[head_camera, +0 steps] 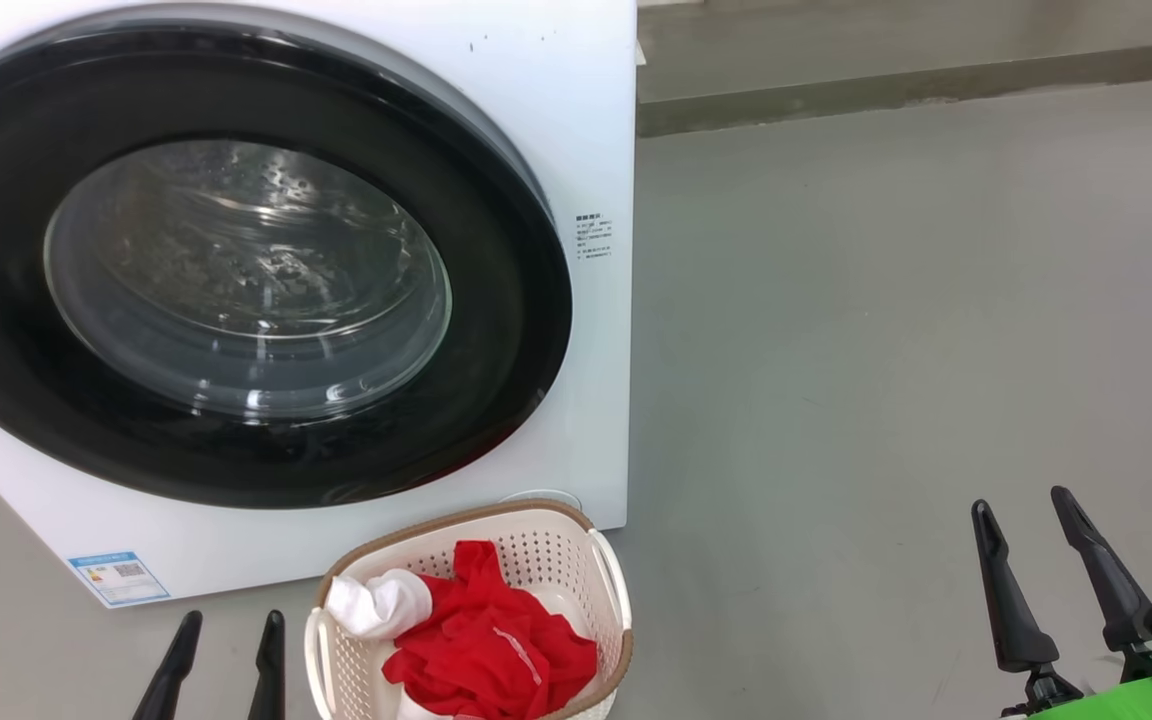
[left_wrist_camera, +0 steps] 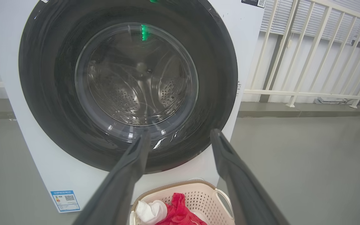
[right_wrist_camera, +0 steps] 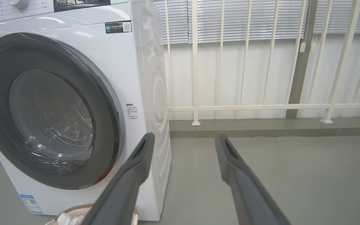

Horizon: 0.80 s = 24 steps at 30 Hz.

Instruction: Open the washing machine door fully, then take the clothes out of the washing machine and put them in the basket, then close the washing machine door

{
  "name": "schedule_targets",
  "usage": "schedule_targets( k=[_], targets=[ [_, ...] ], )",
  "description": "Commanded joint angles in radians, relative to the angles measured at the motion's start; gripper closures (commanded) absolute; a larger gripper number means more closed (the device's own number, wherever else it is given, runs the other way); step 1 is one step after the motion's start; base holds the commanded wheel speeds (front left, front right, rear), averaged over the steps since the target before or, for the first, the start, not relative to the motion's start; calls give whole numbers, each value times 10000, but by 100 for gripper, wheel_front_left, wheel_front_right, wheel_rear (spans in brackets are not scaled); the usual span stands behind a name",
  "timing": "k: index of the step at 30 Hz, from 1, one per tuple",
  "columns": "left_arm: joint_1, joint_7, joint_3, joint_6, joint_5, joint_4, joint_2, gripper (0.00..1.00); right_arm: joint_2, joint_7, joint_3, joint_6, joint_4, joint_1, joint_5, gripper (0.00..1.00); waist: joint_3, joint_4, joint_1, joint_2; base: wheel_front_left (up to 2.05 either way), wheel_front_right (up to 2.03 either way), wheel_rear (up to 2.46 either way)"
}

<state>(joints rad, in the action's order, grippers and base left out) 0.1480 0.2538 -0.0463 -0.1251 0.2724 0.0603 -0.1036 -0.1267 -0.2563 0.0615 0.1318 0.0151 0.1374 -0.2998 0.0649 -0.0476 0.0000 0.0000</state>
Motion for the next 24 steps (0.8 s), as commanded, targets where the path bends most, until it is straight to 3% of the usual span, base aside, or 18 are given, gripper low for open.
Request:
schedule_targets(
  k=[1, 15, 16, 24],
  targets=[
    [-168, 80, -392, -55, -38, -300, -87, 0, -247, -55, -202, -11, -316, -184, -47, 0, 27, 36, 0, 0, 0, 0, 0],
    [-217, 80, -309, -55, -12, 88, -28, 0, -365, -55, -289, -11, -303, -78, -13, 0, 129, 210, 0, 0, 0, 0, 0],
    [15, -5, 15, 6, 10, 329, 39, 100, -106, 1, -90, 2, -13, 37, -71, 100, 126, 212, 0, 0, 0, 0, 0],
    [-14, -147, 130, 12, 249, 1154, 381, 100, 281, 77, -163, 2, 849, 290, -310, 100, 116, 217, 2, 0, 0, 0, 0]
  ],
)
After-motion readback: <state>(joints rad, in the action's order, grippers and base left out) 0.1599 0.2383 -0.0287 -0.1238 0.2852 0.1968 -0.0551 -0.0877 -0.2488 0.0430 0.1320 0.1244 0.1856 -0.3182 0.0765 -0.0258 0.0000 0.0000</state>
